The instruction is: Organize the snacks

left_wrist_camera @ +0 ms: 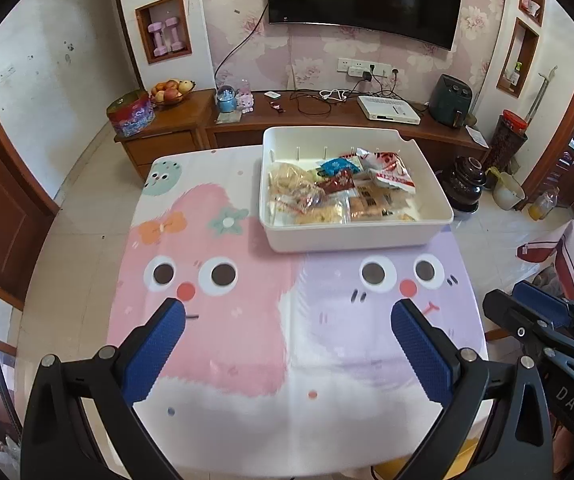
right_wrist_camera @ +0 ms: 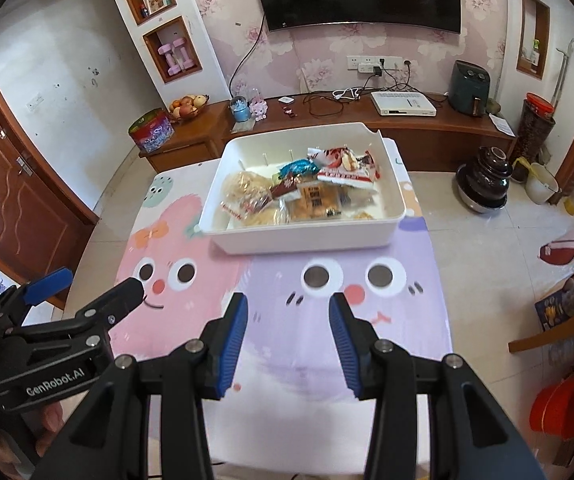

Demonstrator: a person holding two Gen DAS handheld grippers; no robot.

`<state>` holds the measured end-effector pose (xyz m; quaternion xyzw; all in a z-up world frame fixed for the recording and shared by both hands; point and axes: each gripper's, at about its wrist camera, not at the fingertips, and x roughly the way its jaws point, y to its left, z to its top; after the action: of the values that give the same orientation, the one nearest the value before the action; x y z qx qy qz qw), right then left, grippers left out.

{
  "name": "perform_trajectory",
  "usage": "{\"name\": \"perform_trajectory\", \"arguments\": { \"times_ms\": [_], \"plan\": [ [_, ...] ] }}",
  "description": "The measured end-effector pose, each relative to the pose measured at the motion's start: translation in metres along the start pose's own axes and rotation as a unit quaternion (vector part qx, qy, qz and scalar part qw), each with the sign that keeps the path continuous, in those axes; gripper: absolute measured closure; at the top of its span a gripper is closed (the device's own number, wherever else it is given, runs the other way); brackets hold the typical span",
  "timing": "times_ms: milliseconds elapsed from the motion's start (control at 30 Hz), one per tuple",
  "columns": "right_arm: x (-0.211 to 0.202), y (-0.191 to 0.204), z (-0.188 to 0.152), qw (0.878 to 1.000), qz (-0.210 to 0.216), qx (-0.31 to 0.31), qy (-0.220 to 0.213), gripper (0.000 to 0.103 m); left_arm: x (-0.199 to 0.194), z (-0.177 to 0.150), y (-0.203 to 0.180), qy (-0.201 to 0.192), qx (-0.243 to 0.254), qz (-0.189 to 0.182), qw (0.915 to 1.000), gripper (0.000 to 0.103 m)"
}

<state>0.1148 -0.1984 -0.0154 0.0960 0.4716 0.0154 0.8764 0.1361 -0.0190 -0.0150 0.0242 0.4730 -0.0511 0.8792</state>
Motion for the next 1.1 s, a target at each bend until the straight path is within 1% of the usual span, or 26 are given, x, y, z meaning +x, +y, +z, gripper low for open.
{"name": "perform_trajectory", "arguments": {
  "times_ms": [133, 233, 300, 633, 833, 1100],
  "plan": [
    [-0.015, 0.009, -0.016, 1.000, -0.006, -0.009, -0.008, 0.060, -0.017, -0.019, 0.000, -0.003, 0.000, 0.006, 1.0000, 0.001],
    [-0.022, 0.014, -0.024, 1.000, -0.009, -0.013, -0.009, 0.060, -0.026, -0.030, -0.002, -0.012, 0.009, 0.018, 0.9997, 0.001],
    [-0.025, 0.018, -0.028, 1.000, -0.008, -0.015, -0.009, 0.060, -0.031, -0.034, -0.004, -0.014, 0.014, 0.018, 0.9996, 0.001],
    [-0.034, 0.021, -0.042, 1.000, -0.019, -0.008, -0.008, 0.060, -0.037, -0.047, -0.002, 0.000, 0.009, 0.009, 0.9999, 0.001],
    [-0.039, 0.021, -0.045, 1.000, -0.025, -0.007, -0.015, 0.060, -0.039, -0.046, -0.003, -0.007, 0.013, 0.010, 0.9998, 0.001],
    [-0.042, 0.022, -0.048, 0.999, -0.028, -0.007, -0.017, 0.060, -0.040, -0.047, -0.003, -0.007, 0.012, 0.010, 0.9999, 0.001]
  ]
}}
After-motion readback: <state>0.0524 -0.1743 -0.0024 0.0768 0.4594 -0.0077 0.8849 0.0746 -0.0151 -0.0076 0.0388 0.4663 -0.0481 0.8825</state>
